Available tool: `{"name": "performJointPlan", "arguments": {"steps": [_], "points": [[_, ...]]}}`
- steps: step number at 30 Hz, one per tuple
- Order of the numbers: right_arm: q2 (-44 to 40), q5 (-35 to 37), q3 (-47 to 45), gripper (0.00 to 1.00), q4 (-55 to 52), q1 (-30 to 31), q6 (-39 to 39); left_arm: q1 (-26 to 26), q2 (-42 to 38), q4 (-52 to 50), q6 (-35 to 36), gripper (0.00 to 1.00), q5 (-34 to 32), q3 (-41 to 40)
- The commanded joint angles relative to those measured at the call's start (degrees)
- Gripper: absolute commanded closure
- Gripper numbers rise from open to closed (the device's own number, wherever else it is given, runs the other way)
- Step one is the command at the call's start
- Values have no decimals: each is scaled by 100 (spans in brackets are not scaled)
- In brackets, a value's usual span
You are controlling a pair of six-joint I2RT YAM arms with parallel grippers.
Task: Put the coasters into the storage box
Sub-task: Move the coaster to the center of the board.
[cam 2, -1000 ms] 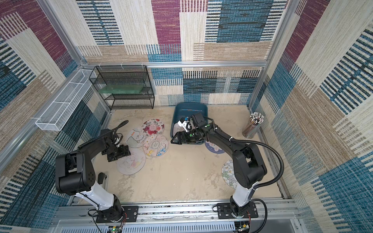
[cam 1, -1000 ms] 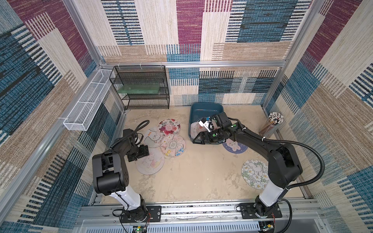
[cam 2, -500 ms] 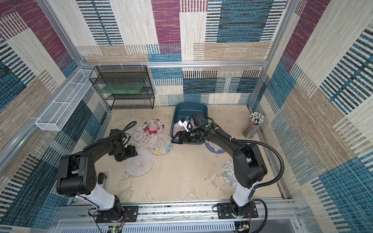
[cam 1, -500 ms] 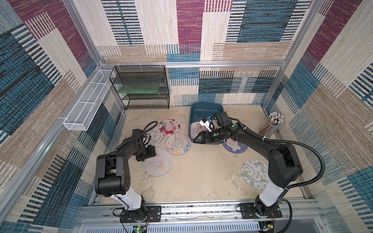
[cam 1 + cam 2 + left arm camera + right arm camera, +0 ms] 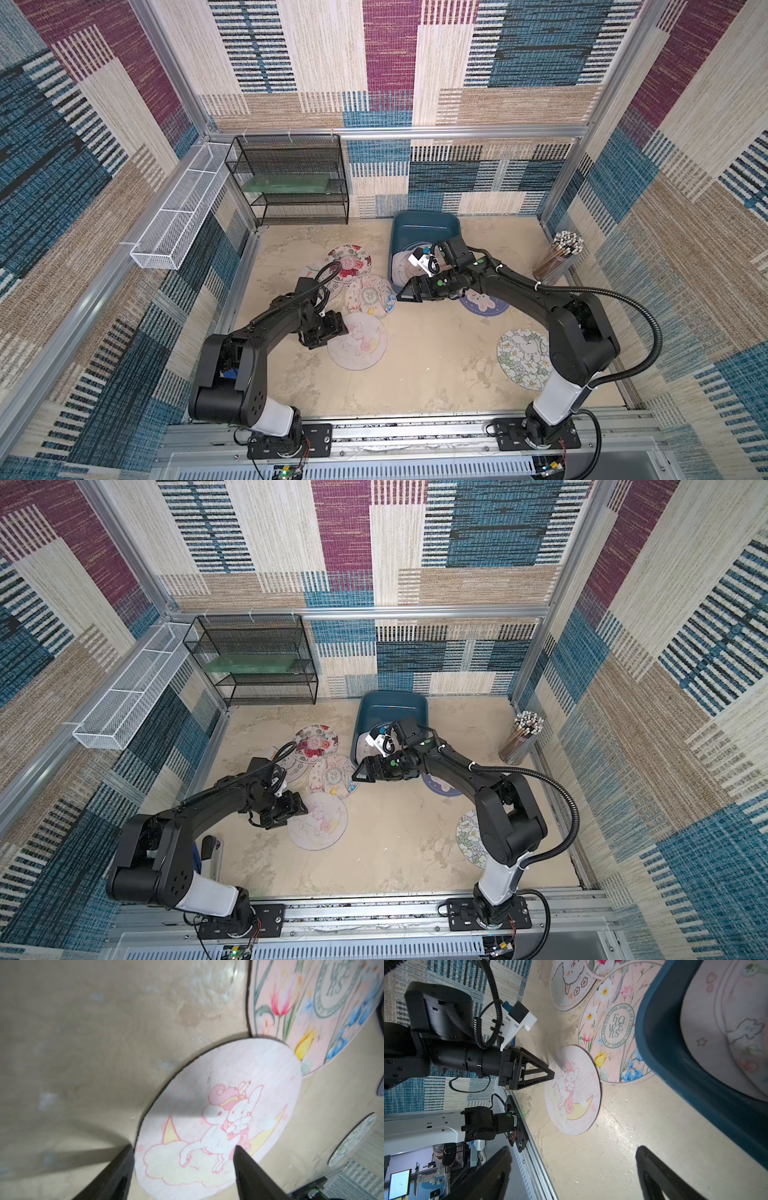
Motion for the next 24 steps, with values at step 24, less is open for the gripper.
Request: {"name": "performJointPlan", "arguments": {"steps": [24], "points": [[1078,1132,-322,12,338,1264,534,-965,-1056,-492,-1596,19,-1076,-811]]}}
